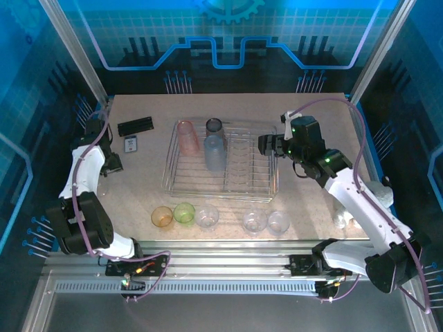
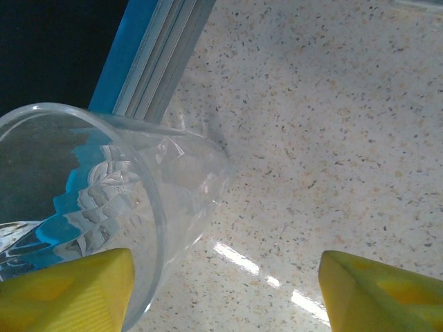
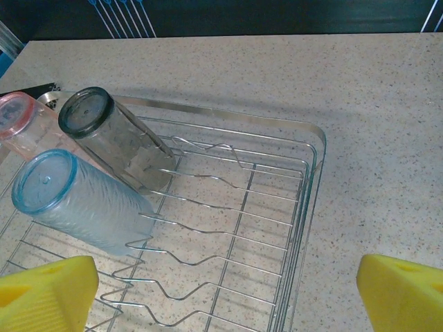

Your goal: Load the cups into the dish rack

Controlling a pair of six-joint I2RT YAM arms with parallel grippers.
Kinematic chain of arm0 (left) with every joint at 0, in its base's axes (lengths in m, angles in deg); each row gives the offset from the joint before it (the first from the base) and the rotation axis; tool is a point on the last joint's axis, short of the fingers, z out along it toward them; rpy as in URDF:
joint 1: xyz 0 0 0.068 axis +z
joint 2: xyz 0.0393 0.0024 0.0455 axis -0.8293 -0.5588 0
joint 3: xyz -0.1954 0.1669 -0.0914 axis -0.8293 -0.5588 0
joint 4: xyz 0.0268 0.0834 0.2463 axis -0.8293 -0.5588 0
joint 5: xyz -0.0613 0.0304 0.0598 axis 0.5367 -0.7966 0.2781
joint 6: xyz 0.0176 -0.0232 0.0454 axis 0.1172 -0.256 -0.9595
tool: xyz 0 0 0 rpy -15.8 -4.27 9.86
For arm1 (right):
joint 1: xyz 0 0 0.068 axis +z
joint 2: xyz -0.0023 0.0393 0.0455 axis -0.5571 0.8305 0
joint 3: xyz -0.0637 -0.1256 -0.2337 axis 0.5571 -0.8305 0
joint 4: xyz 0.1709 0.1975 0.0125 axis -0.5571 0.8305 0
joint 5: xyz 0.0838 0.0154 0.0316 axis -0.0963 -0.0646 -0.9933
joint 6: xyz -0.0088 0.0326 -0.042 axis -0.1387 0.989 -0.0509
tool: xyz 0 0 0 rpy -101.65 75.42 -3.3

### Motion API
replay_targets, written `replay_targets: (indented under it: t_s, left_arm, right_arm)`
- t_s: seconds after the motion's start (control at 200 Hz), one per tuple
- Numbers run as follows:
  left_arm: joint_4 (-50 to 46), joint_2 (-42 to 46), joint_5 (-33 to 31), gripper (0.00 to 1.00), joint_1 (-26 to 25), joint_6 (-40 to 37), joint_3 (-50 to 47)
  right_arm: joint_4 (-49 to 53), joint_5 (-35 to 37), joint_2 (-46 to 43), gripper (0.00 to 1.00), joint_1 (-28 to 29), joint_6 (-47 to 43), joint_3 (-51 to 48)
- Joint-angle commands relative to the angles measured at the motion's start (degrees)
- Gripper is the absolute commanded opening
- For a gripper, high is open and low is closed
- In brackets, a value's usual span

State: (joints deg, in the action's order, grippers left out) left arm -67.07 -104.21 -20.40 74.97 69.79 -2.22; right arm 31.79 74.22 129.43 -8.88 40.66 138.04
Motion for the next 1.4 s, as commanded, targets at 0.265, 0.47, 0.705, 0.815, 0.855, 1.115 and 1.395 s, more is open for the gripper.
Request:
replay_targets:
  t_s: [0.265, 0.47, 0.705, 0.815, 0.855, 1.115, 1.395]
  left_arm:
    - [-0.8, -3.9, 2.8, 0.56, 1.8, 2.1, -0.9]
    - [-0.9, -4.0, 6.0, 0.41, 1.9, 2.6, -1.1]
    - [-3.6, -1.2, 13.3, 0.02, 1.0, 3.9, -0.7]
    - [-3.2, 4.0, 17.3, 0.0, -0.8, 4.9, -3.0]
    - [-2.1, 7.2, 20.4, 0.0, -1.0, 5.5, -3.9]
    - [8.1, 29.8, 42.1, 0.0, -1.3, 19.4, -8.7]
    - [28.6, 38.5, 63.2, 0.0, -2.0, 36.7, -9.4]
  right_arm:
    - [2.2, 0.8, -2.6, 0.96, 0.8, 0.6, -2.4]
    - [1.4, 0.9, -3.5, 0.96, 0.8, 1.6, -4.2]
    - [-0.6, 2.1, -4.3, 0.96, 1.5, 1.4, -5.9]
    - [-1.3, 3.3, -4.9, 0.97, 1.5, 0.2, -6.4]
    - [-1.5, 3.7, -5.1, 0.97, 1.6, -1.2, -6.6]
    - [-3.1, 3.9, -5.9, 0.99, 0.8, -11.0, -6.7]
    - [-7.5, 1.4, -6.7, 1.0, -0.2, -8.3, -4.5]
